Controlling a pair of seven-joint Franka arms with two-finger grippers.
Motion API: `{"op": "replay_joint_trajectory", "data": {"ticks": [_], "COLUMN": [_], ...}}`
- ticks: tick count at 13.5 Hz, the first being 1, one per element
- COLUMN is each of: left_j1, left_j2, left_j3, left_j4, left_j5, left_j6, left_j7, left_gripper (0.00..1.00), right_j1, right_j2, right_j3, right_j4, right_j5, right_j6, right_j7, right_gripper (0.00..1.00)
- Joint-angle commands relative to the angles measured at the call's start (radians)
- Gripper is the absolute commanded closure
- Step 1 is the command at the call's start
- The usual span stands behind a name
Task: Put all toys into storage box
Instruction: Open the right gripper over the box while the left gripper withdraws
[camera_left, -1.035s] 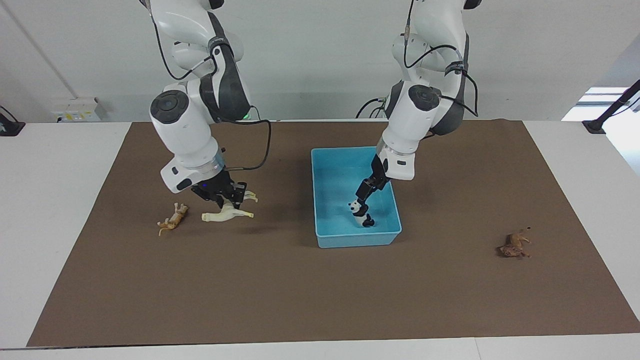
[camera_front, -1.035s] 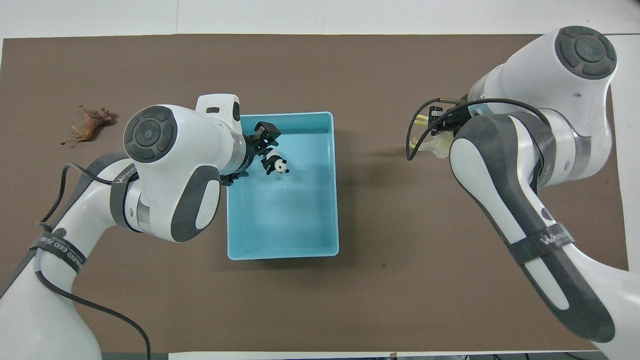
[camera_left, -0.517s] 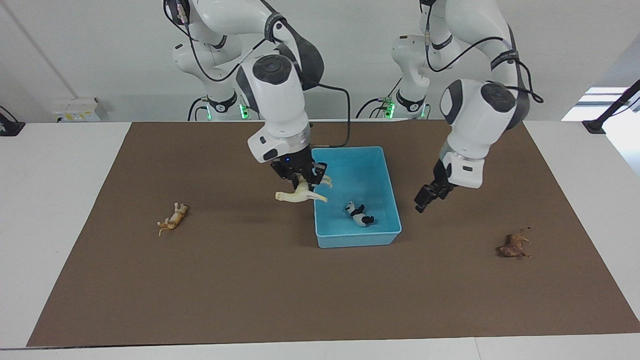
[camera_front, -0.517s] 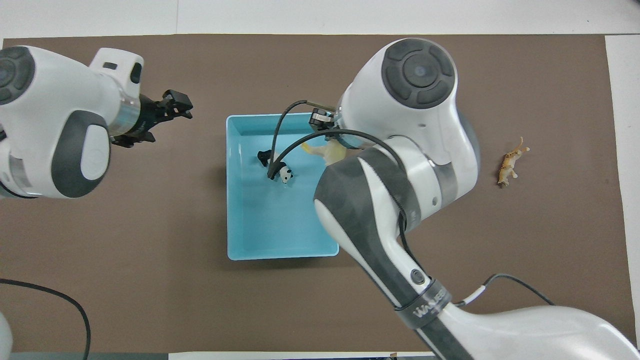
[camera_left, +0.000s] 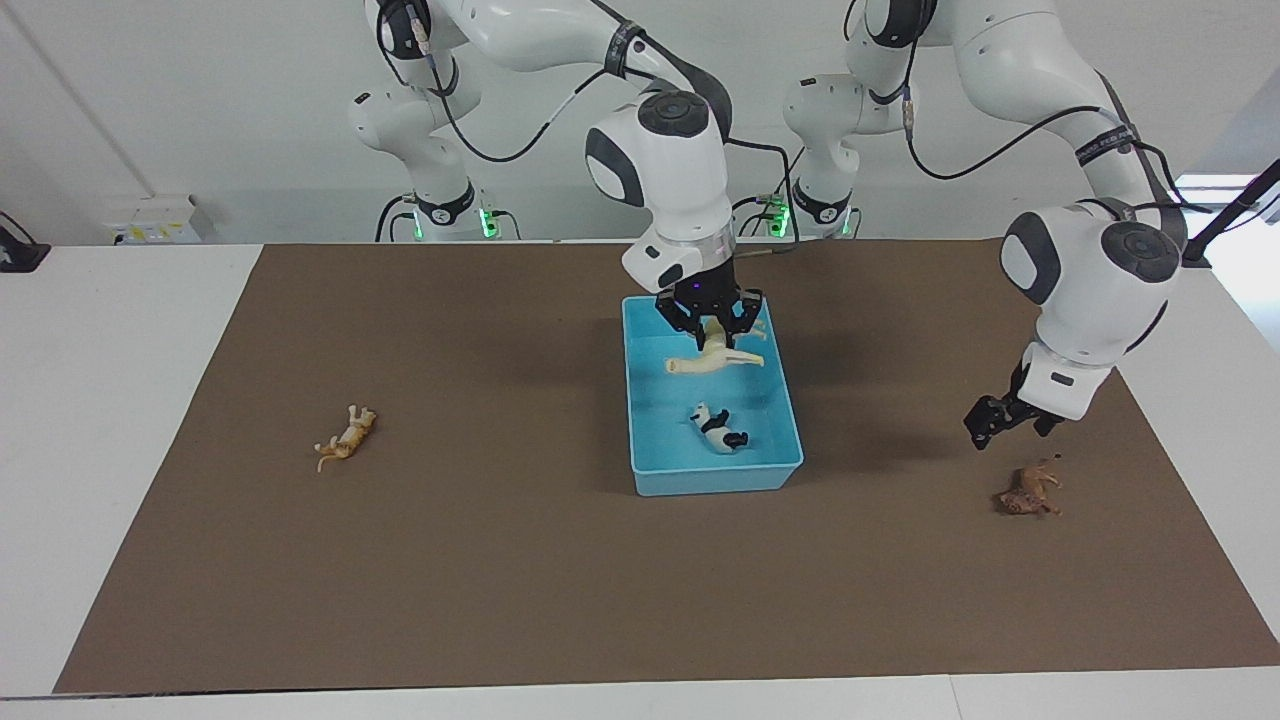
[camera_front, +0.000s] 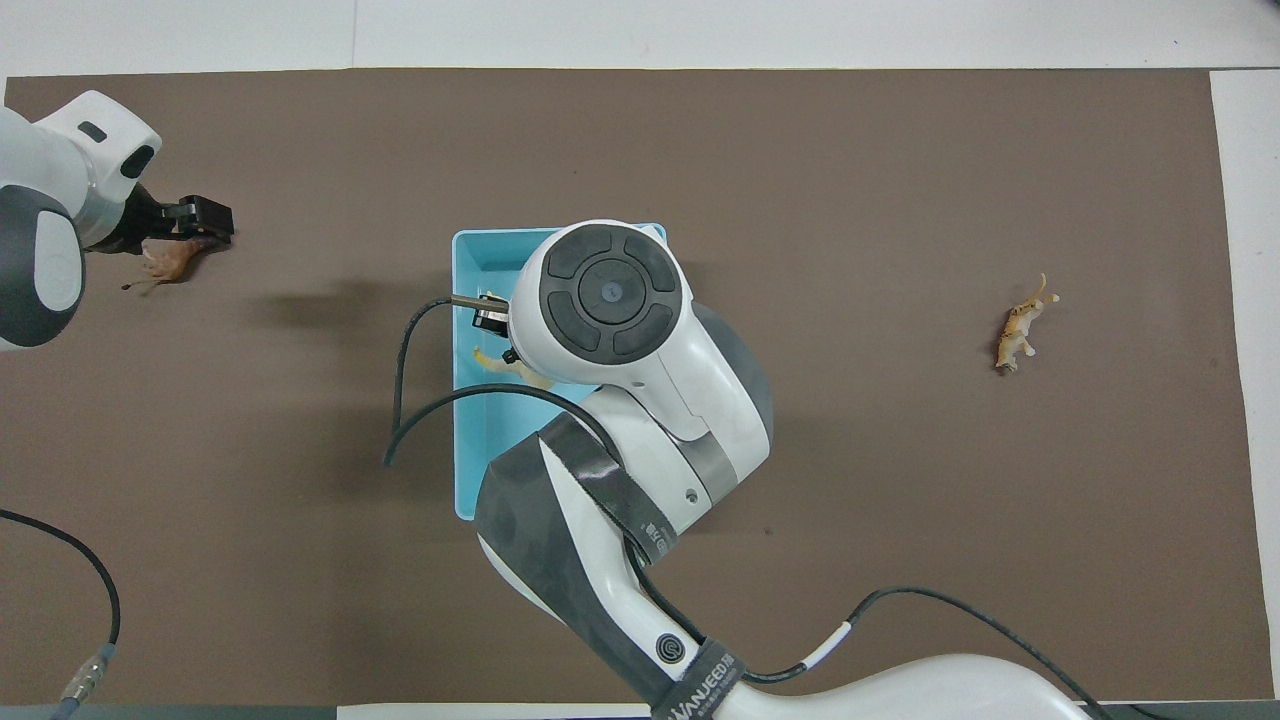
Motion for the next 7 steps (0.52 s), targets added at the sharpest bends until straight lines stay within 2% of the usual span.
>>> {"op": "replay_joint_trajectory", "data": {"ticks": [1, 2, 4, 6, 7], "left_j1": [0.036, 0.037, 0.049, 0.066, 0.074], "left_j2": [0.091, 0.121, 0.183, 0.212, 0.255], "left_j3": [-0.014, -0.013, -0.014, -0.010, -0.010], "left_j4": [0.060, 0.117, 0.168, 0.200, 0.279], "left_j5": [0.021, 0.029, 0.014, -0.108, -0.083], "left_j6": [0.040, 0.024, 0.019, 0.034, 0.019], "left_j7": [0.138, 0.179, 0.217, 0.217, 0.226], "left_gripper": [0.00, 0.00, 0.00, 0.00, 0.00], "right_j1": [-0.010, -0.024, -0.073, -0.203, -0.282], "right_j2": [-0.012, -0.017, -0.057, -0.106, -0.129], "right_j3": [-0.009, -0.010, -0.018, -0.018, -0.018], "right_j4": [0.014, 0.028, 0.027, 0.019, 0.005], "right_j5": [-0.023, -0.040, -0.051, -0.051, -0.051], "right_j6": [-0.107, -0.153, -0.187, -0.287, -0.316], "right_j7": [-0.007, -0.021, -0.111, -0.278, -0.420], "right_gripper": [0.22, 0.00, 0.00, 0.00, 0.00]}}
